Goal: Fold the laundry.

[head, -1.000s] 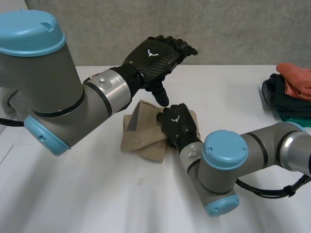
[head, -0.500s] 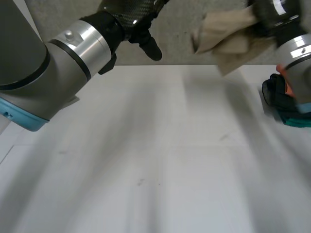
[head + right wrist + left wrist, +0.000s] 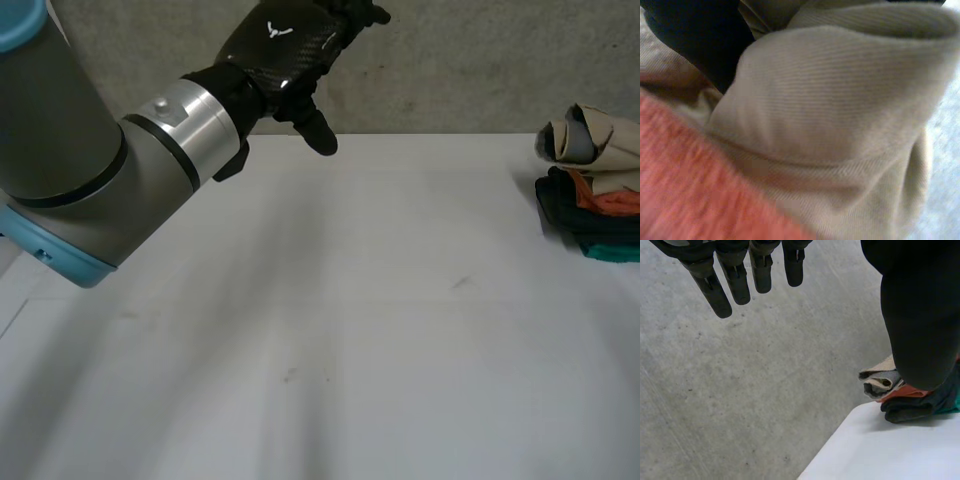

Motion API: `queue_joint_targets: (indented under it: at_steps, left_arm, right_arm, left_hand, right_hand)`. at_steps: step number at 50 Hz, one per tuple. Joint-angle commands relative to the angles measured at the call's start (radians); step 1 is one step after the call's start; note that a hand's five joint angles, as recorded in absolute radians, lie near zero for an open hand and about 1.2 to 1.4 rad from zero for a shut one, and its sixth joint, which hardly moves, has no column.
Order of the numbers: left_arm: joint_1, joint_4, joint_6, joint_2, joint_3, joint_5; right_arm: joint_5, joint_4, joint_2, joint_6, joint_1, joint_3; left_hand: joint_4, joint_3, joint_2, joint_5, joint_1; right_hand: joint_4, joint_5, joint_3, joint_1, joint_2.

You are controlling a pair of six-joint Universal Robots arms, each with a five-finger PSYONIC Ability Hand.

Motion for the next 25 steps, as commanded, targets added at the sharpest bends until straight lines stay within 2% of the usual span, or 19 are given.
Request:
queue_joint_targets:
  at_steps: [1,3,4,5,6,7,9,15,25]
  left_arm:
    - [-0.011,0.0,-0.001,-0.001,-0.018,-0.001]
    - [-0.015,0.0,-0.002,0.0,-0.021,-0.001]
    - [-0.018,0.0,-0.002,0.002,-0.021,-0.001]
    - [-0.022,0.0,-0.002,0.002,-0.021,-0.001]
    - [-0.023,0.0,-0.002,0.003,-0.021,-0.001]
    - [-0.028,0.0,-0.002,0.003,-0.023,-0.001]
    - [-0.037,0.0,-0.002,0.008,-0.023,0.001]
    - [-0.054,0.0,-0.002,0.009,-0.023,0.001]
    - [-0.074,0.0,-0.004,0.011,-0.023,0.001]
  right_arm:
    - [-0.074,-0.019,-0.015,0.004,-0.018,0.069]
    - [-0.051,-0.005,-0.038,0.007,-0.02,0.07]
    - [-0.007,0.015,-0.073,0.011,-0.02,0.079]
    - [0.02,0.032,-0.089,0.011,-0.02,0.085]
    - [0.051,0.056,-0.106,0.012,-0.021,0.093]
    - [0.083,0.082,-0.123,0.011,-0.023,0.101]
    - [0.162,0.174,-0.173,0.009,-0.021,0.116]
    - [0.265,0.38,-0.336,-0.078,-0.029,0.171]
    - [0.294,0.695,-0.528,-0.42,-0.156,0.291]
  left_hand:
    - [0.009,-0.001,0.005,-0.01,0.026]
    - [0.009,-0.001,0.005,-0.01,0.026]
    - [0.009,-0.001,0.005,-0.01,0.026]
    - [0.009,-0.001,0.005,-0.01,0.026]
    - [0.009,-0.001,0.005,-0.01,0.026]
    - [0.009,-0.001,0.005,-0.01,0.026]
    - [0.009,-0.001,0.005,-0.01,0.026]
    - [0.009,-0.001,0.005,-0.01,0.026]
    - [0.009,-0.001,0.005,-0.01,0.026]
  right_hand:
    - [0.198,0.244,0.217,0.319,0.225]
    - [0.198,0.244,0.217,0.319,0.225]
    - [-0.35,-0.304,-0.331,-0.229,-0.324]
    - [-0.672,-0.626,-0.653,-0.551,-0.646]
    - [-0.957,-0.912,-0.938,-0.837,-0.931]
    - [-1.023,-0.978,-1.004,-0.903,-0.997]
    - [-1.023,-0.978,-1.004,-0.903,-0.997]
    - [-1.023,-0.978,-1.004,-0.903,-0.997]
    - [-1.023,-0.978,-1.004,-0.903,-0.997]
